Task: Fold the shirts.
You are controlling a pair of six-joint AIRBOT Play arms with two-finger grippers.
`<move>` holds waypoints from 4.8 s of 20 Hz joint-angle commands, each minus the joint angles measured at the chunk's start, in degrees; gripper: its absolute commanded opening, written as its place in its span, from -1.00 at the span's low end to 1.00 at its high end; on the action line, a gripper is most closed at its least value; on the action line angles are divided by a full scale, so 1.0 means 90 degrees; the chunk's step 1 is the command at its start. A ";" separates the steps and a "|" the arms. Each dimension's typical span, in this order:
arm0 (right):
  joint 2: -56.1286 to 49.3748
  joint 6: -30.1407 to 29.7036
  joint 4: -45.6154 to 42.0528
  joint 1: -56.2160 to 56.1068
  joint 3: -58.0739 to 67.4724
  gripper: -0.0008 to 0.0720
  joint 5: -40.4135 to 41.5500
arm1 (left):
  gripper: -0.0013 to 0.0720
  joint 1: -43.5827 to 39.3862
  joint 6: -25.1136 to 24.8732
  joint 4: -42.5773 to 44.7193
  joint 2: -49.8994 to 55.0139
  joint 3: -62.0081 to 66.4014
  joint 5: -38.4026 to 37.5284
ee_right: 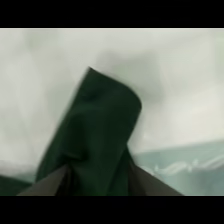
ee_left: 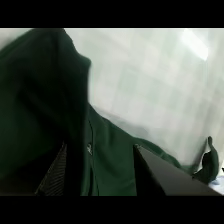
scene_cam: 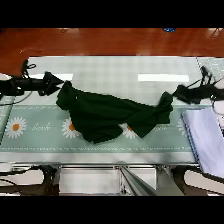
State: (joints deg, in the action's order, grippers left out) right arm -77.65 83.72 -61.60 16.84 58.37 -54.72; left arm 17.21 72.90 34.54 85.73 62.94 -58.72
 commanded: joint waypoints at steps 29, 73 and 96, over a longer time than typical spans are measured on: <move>0.1144 -0.0367 0.0073 0.1940 -0.1064 0.14 -0.0549 | -0.71 -0.1979 0.0408 -0.0542 -0.1353 -0.4087 0.1222; -0.0901 -0.0151 0.0738 -0.1401 0.5100 -0.92 -0.1418 | -0.92 -0.0226 -0.0024 -0.1469 -0.2387 0.0571 -0.0053; 0.4760 0.0316 -0.1151 -0.1404 0.2579 -0.92 -0.2441 | -0.92 0.0923 0.0687 0.1889 -0.5297 0.3837 -0.1627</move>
State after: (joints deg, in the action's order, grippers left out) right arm -37.76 85.73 -73.52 4.27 91.22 -75.75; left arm 29.93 78.08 45.34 40.16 106.08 -72.25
